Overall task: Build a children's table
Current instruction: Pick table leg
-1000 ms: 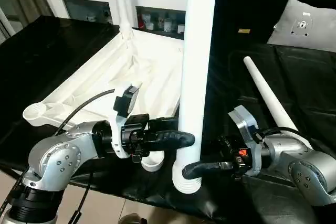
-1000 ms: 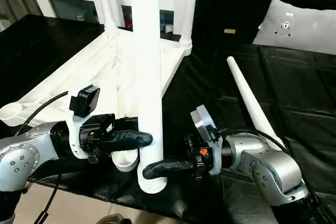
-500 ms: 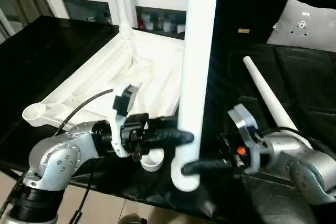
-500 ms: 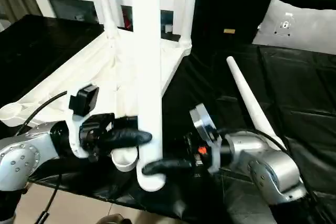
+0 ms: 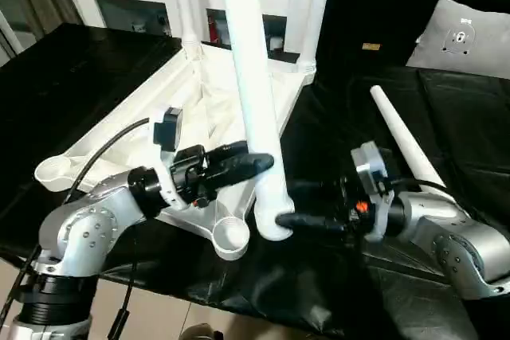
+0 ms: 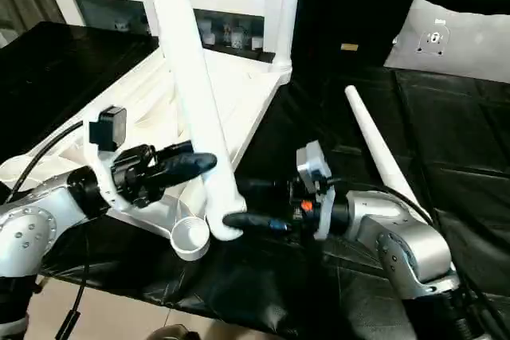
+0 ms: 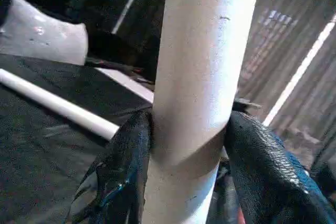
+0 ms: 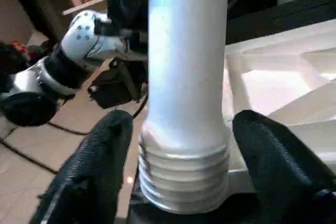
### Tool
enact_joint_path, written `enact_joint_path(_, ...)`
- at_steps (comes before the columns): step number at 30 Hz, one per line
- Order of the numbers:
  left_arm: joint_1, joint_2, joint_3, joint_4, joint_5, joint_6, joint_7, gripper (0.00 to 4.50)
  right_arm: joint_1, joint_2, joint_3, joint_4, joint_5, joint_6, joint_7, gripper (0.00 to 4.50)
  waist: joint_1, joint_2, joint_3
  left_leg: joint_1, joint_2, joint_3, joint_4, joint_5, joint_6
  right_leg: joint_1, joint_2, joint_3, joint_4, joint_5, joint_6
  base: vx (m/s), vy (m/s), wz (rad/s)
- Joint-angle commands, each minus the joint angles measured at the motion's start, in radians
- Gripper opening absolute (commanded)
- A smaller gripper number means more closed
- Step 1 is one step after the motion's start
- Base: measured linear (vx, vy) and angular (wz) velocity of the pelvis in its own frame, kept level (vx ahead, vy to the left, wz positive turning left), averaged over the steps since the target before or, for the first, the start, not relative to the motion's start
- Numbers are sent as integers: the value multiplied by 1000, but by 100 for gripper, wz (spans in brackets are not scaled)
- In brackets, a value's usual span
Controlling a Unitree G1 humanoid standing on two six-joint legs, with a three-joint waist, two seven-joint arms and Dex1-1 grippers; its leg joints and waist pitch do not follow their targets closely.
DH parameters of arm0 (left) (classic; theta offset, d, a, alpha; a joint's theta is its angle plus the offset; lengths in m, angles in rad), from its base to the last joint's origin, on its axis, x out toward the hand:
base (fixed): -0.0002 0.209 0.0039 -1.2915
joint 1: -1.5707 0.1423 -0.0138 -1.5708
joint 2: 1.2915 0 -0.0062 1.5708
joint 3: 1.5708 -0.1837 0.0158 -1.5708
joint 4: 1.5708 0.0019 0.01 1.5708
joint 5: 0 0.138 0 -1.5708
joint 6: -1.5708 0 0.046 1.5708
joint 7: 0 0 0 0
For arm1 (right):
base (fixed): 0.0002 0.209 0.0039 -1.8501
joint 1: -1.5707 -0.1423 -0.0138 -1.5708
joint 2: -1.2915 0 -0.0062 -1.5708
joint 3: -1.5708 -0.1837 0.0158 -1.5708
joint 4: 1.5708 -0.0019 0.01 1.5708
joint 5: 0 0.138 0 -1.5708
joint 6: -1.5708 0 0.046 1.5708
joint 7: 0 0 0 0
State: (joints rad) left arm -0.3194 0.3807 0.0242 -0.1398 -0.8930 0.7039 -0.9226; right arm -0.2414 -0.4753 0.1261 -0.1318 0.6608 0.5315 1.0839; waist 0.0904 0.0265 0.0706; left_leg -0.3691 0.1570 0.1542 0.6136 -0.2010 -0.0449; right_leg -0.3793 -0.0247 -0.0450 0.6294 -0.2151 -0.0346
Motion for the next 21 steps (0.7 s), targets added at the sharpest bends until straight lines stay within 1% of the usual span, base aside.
enact_joint_path(1, -27, -9, 7, -1, 69, -37, 85, 193, -12, 21, -47, -2, 1, -23, -61, 368, 1, -3, -67, 5, 66, -20, -65, -101, 43, 46, -108, 56, -90, -231, -157, 0, 0, 0)
enact_joint_path(2, -34, -15, 7, -3, 101, -46, 129, 193, -11, 38, -63, -10, -3, -26, -101, 387, 1, -6, -66, 6, 66, -20, -65, -99, 41, 45, -108, 57, -89, -233, -153, 0, 0, 0)
enact_joint_path(4, -36, -17, 7, -4, 107, -48, 138, 193, -10, 42, -67, -12, -4, -27, -109, 392, 0, -6, -67, 6, 64, -20, -65, -95, 40, 46, -108, 56, -91, -241, -146, 0, 0, 0)
enact_joint_path(5, -40, -32, 12, -29, 135, -53, 210, 193, -4, 78, -79, -37, -47, -35, -220, 397, 0, -9, -66, 3, 64, -20, -66, -79, 39, 46, -108, 57, -88, -228, -144, 0, 0, 0)
enact_joint_path(6, -40, -33, 12, -31, 137, -52, 216, 193, -4, 82, -80, -39, -52, -36, -231, 405, -3, -9, -64, 3, 65, -20, -66, -69, 33, 42, -106, 57, -85, -212, -145, 0, 0, 0)
enact_joint_path(8, -41, -53, 17, -64, 154, -43, 292, 193, 2, 122, -87, -66, -106, -34, -358, 430, -4, -9, -66, 4, 64, -20, -66, -63, 29, 41, -106, 56, -83, -190, -150, 0, 0, 0)
enact_joint_path(9, -39, -63, 20, -83, 154, -34, 320, 193, 9, 141, -94, -81, -118, -24, -406, 442, -6, -16, -61, 2, 63, -18, -68, -64, 30, 41, -105, 57, -85, -183, -151, 0, 0, 0)
enact_joint_path(10, -38, -74, 24, -106, 149, -25, 346, 193, 17, 162, -104, -104, -121, -7, -456, 442, -5, -13, -62, 1, 64, -19, -68, -61, 27, 42, -107, 58, -81, -178, -150, 0, 0, 0)
enact_joint_path(11, -37, -83, 26, -121, 145, -19, 363, 193, 22, 176, -110, -119, -121, 6, -489, 442, -6, -10, -63, 2, 63, -19, -67, -53, 28, 40, -106, 58, -80, -160, -155, 0, 0, 0)
enact_joint_path(12, -36, -88, 28, -135, 142, -13, 375, 193, 28, 186, -114, -133, -119, 15, -511, 447, -7, -14, -59, 1, 62, -18, -69, -60, 29, 40, -105, 58, -82, -167, -151, 0, 0, 0)
enact_joint_path(13, -36, -92, 28, -155, 137, -5, 389, 193, 36, 203, -116, -161, -119, 27, -548, 447, -7, -12, -58, 2, 63, -19, -70, -65, 29, 40, -106, 58, -82, -177, -149, 0, 0, 0)
enact_joint_path(15, -35, -94, 24, -176, 132, 3, 400, 193, 50, 225, -108, -199, -124, 43, -594, 447, -8, -8, -53, 4, 62, -18, -72, -101, 21, 36, -107, 60, -91, -241, -129, 0, 0, 0)
enact_joint_path(17, -34, -96, 23, -182, 131, 6, 406, 193, 55, 235, -101, -215, -131, 51, -616, 447, -11, -8, -51, 5, 61, -19, -75, -122, 13, 34, -104, 59, -94, -277, -111, 0, 0, 0)
enact_joint_path(18, -34, -99, 19, -188, 130, 10, 413, 193, 62, 249, -87, -234, -140, 60, -638, 447, -12, -9, -49, 5, 61, -20, -78, -134, 5, 32, -103, 60, -96, -294, -103, 0, 0, 0)
enact_joint_path(20, -33, -102, 12, -195, 131, 16, 421, 193, 69, 266, -63, -254, -156, 69, -664, 447, -13, -8, -48, 5, 61, -20, -79, -145, -3, 31, -105, 62, -98, -307, -92, 0, 0, 0)
enact_joint_path(21, -32, -102, 11, -196, 132, 17, 422, 193, 70, 268, -60, -256, -158, 70, -668, 447, -15, -6, -48, 6, 60, -21, -80, -152, -8, 30, -104, 62, -99, -312, -89, 0, 0, 0)
